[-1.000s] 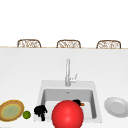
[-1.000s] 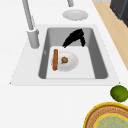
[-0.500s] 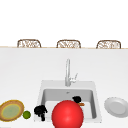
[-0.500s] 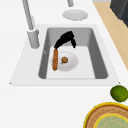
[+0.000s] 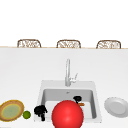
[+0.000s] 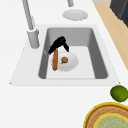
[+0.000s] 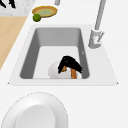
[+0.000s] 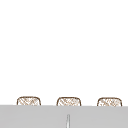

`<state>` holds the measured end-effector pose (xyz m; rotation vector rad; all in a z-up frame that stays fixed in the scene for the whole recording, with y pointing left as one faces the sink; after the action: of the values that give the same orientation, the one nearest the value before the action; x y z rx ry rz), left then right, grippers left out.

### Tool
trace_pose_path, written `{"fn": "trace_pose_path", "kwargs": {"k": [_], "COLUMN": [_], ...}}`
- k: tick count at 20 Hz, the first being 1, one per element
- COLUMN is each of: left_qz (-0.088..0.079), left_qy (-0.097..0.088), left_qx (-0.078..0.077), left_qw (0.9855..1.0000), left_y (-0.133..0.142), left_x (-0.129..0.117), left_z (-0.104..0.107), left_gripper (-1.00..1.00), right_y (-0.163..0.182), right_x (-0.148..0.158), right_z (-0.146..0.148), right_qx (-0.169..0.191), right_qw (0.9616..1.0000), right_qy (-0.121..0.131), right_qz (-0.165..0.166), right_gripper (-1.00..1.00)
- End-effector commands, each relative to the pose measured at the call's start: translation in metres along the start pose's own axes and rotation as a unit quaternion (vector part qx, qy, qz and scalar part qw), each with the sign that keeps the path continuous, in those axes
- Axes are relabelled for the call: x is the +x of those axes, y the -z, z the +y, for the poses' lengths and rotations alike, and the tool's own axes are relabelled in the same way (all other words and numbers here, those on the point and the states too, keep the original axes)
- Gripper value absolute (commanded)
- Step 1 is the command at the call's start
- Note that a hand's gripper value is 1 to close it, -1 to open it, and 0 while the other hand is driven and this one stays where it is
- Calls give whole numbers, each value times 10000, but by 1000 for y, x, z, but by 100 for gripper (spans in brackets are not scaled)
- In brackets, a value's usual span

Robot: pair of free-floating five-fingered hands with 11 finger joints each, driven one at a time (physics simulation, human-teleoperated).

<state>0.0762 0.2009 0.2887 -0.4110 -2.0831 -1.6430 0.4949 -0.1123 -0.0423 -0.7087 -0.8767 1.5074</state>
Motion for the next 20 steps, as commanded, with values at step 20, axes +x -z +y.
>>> {"fn": "trace_pose_path", "kwargs": {"k": [20], "left_qz": [0], "left_qy": [0], "left_qx": [0], "left_qw": [10000], "left_y": [0], "left_x": [0], "left_z": [0], "left_gripper": [0], "right_y": [23], "right_x": [-7], "right_z": [5], "right_qx": [1352], "right_qw": [9904], "right_qy": [233], "right_qz": [-190], "right_gripper": [-100]}}
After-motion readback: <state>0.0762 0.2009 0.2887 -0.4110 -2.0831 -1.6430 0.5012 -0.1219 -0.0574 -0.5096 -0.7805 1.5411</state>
